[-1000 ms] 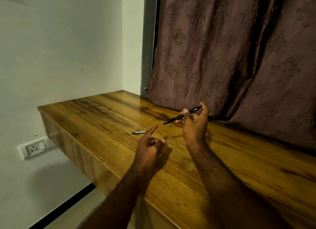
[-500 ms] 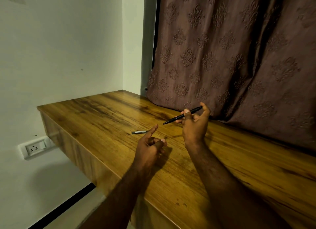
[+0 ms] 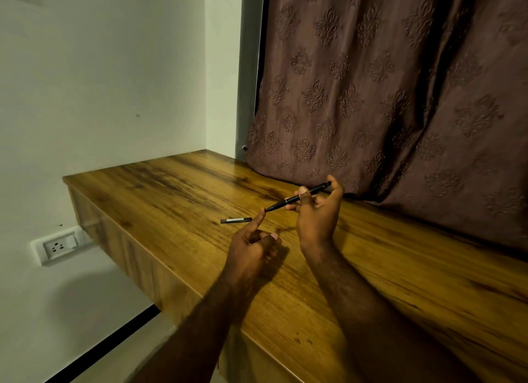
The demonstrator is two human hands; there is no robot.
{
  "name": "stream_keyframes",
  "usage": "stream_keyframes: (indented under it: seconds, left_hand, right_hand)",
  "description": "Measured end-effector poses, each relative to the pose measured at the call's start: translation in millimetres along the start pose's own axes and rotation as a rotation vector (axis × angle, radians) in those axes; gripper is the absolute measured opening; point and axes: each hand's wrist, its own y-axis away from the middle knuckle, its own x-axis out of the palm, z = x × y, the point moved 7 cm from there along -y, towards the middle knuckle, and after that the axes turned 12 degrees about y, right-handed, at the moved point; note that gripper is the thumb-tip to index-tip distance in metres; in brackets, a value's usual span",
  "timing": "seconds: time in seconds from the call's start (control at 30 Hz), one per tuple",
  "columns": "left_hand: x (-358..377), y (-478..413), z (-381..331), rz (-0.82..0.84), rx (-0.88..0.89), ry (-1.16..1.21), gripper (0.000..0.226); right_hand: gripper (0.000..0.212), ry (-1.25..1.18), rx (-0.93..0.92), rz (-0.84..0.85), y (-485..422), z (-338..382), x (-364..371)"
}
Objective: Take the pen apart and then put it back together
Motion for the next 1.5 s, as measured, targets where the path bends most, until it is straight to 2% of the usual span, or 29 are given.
stream_keyframes:
  seconds: [0.43,0.57,0.73,1.0,1.23,1.4,1.5]
  left_hand:
    - [0.2,6.1,-2.0,-0.008,-0.032,0.042,0.059]
    - [-9.5,2.9,1.6,-0.136,-0.015,0.030,0.047]
    - [-16.0,6.3,-3.4,-0.273,0.034,0.122,0.023]
    - [-26.9,6.8,-1.8,-0.376,0.061,0.055,0.016]
    - [-28.4,5.9,3.8,-0.385,0.020,0.167,0.013]
    - [-31.8,3.4,-0.6,-0.369,0.044,0.241,0.011]
    - [-35.5,-1.8,2.6,-0.292,0.009,0.255,0.012]
  right_hand:
    - [0.079,-0.128,0.196,0.025,15.8,-16.8,2.2]
    - [0.081,-0.192,0.268,0.028,17.9,-20.5,2.9]
    - [0.079,-0.120,0.235,0.056,24.5,-19.6,8.9]
    - [0.077,-0.077,0.190,0.077,26.6,-16.1,10.1]
    - [0.075,-0.088,0.217,0.113,29.1,-20.3,12.7]
    - [0.072,-0.170,0.309,0.169,28.5,-24.9,15.4]
    - [0.069,-0.224,0.359,0.236,31.5,-32.9,25.2]
